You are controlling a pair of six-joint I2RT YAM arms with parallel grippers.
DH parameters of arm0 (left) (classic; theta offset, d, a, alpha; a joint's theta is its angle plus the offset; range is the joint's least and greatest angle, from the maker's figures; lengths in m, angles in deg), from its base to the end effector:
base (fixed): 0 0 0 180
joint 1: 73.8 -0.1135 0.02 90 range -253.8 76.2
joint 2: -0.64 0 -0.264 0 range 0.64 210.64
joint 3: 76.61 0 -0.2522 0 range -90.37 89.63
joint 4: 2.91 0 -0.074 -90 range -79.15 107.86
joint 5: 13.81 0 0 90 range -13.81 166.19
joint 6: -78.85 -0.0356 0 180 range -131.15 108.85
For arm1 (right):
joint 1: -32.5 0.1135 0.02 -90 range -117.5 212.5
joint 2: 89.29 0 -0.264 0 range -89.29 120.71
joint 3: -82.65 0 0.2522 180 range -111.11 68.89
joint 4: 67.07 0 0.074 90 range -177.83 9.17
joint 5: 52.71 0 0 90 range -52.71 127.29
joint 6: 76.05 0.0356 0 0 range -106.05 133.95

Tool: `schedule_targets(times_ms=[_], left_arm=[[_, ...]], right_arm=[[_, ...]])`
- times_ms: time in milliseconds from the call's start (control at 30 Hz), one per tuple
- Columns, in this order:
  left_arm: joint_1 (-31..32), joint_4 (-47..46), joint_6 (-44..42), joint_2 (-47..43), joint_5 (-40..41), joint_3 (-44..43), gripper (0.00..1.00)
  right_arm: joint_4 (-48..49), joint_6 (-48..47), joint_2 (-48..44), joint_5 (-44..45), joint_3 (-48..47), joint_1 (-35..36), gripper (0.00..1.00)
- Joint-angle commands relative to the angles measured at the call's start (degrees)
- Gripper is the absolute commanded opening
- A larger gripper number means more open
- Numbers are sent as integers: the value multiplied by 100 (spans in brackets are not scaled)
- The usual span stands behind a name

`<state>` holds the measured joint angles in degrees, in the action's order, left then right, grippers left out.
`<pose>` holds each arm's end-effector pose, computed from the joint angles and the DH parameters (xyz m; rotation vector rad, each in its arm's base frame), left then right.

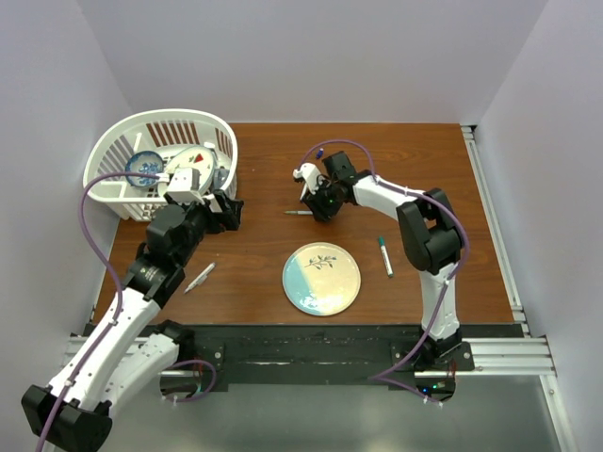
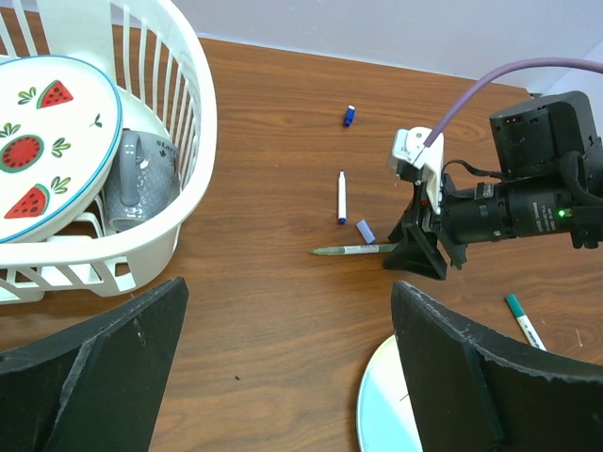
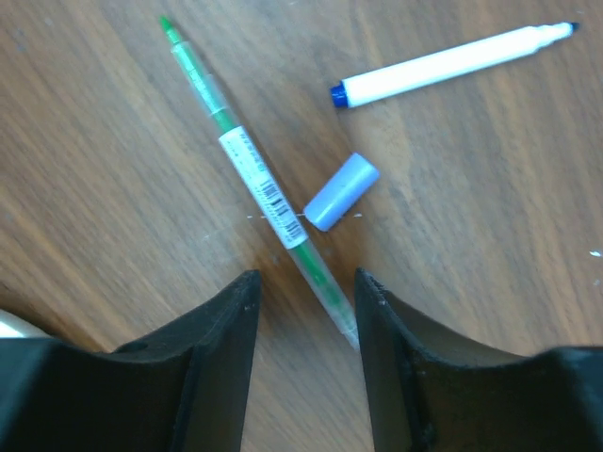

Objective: Insert the pens into the pen caps

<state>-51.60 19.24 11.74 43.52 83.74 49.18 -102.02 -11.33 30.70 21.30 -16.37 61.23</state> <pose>0.1695 -0.0641 0.3222 -0.1077 1.7771 -0.4553 0.3882 0.2240 0.1623 -1.2463 2.2055 0.3787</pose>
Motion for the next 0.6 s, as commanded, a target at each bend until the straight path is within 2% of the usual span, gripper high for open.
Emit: schedule_targets(times_ms=[0,67,233,400,433,567], left_arm=[[-31,-205,-154,-112,124,-60,95],[-31,-223,-162,-139,115,-51,95],[-31,-232,-189,-104,71,-51,95],[-31,-153,-136,-103,124,-60,93],[-31,-144,-136,-112,115,-60,93],[-31,-179,-119,-253,97,-7,91]], right_arm=[[-280,-231,-1,314,-141,159,42],[-298,-250,-54,464,-9,308,35],[-351,-144,-396,492,297,572,25],[88,162,-722,614,843,704,13],[271,233,-792,667,1000,713,8],[738,488,-1038,1054,1282,941,1]])
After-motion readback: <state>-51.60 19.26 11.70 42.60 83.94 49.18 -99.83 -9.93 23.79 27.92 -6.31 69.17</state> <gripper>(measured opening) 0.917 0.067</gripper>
